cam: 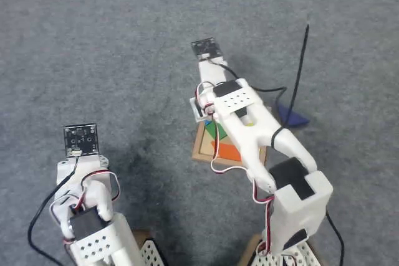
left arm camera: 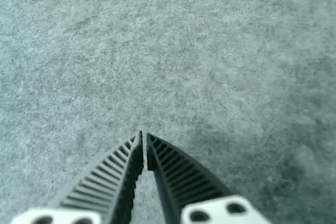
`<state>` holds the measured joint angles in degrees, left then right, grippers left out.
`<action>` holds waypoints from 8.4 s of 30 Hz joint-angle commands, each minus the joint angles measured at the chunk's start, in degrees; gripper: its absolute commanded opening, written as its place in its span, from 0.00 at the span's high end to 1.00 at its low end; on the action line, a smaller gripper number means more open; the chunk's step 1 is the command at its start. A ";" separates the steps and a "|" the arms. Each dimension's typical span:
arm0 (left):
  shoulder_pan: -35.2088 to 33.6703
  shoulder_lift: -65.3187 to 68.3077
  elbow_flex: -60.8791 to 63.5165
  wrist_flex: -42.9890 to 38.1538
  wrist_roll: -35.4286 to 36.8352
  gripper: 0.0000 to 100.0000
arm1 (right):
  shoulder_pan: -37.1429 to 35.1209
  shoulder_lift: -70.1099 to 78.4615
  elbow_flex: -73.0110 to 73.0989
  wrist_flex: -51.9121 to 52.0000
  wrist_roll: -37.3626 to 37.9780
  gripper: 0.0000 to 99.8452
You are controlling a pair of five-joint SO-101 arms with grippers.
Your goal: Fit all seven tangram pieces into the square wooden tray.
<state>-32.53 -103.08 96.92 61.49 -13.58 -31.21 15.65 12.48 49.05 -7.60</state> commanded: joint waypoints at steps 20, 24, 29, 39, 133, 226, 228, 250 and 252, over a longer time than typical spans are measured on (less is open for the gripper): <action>0.26 -0.79 -0.48 0.44 -0.79 0.98 | 7.96 -21.32 5.80 10.77 5.27 0.97; 0.35 -0.79 -0.48 1.14 -0.79 0.98 | 20.44 -25.80 8.62 13.67 14.33 0.87; 0.35 -0.79 -0.48 1.14 -0.79 0.98 | 28.44 -23.87 6.95 14.02 23.30 0.82; 0.35 -0.79 -0.48 1.14 -0.79 0.98 | 33.71 -2.68 -6.59 16.92 34.20 0.82; 0.35 -0.79 -0.48 1.14 -0.79 0.98 | -4.09 -12.18 1.76 19.91 109.71 0.88; 0.26 -0.79 -0.48 1.14 -0.79 0.98 | -1.89 -15.25 11.16 6.64 11.08 0.99; 0.26 -0.79 -0.48 1.14 -0.79 0.98 | -1.19 -13.14 11.34 7.96 10.99 0.99; 0.26 -0.79 -0.48 1.14 -0.79 0.98 | -4.09 -21.14 19.52 3.91 9.49 0.99; 0.26 -0.79 -0.48 1.14 -0.79 0.98 | -4.09 -20.97 19.52 3.30 10.90 0.99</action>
<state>-32.53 -103.08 96.92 62.55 -13.58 -34.99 -2.46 32.35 54.24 2.68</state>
